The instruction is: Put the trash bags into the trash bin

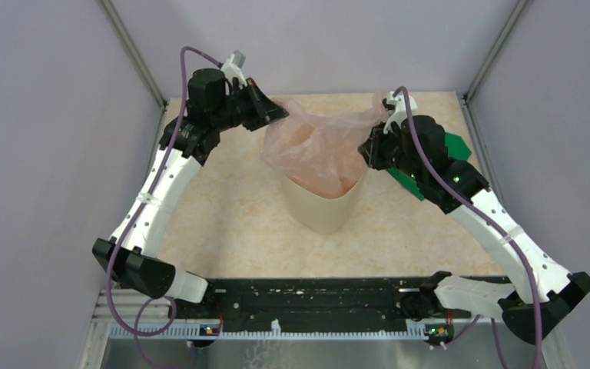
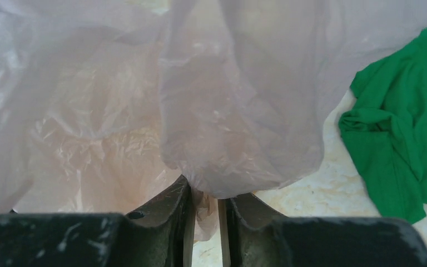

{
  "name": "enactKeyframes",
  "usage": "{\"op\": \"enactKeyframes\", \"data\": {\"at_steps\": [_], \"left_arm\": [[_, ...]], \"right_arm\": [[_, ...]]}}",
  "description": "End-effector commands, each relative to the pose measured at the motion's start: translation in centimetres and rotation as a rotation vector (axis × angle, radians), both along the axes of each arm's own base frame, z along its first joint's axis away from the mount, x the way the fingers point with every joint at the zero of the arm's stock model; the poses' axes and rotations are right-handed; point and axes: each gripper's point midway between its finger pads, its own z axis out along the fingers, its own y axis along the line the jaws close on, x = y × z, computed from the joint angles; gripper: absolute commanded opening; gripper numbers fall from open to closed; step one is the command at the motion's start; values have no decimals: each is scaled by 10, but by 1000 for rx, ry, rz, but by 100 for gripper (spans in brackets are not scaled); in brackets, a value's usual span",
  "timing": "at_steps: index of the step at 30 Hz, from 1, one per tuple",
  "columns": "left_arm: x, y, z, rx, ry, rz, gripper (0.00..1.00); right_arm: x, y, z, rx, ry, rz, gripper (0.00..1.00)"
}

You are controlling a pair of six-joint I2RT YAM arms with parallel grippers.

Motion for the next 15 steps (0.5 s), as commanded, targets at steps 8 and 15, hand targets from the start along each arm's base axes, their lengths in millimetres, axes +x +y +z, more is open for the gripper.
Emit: {"op": "enactKeyframes", "data": {"at_steps": [8, 15], "left_arm": [[-34, -11, 20, -204, -14, 54, 0], [-47, -18, 17, -266, -4, 125, 0]], "right_arm": [[7, -15, 30, 53, -51, -23, 44], [-46, -21, 49, 137, -83, 94, 68]]}}
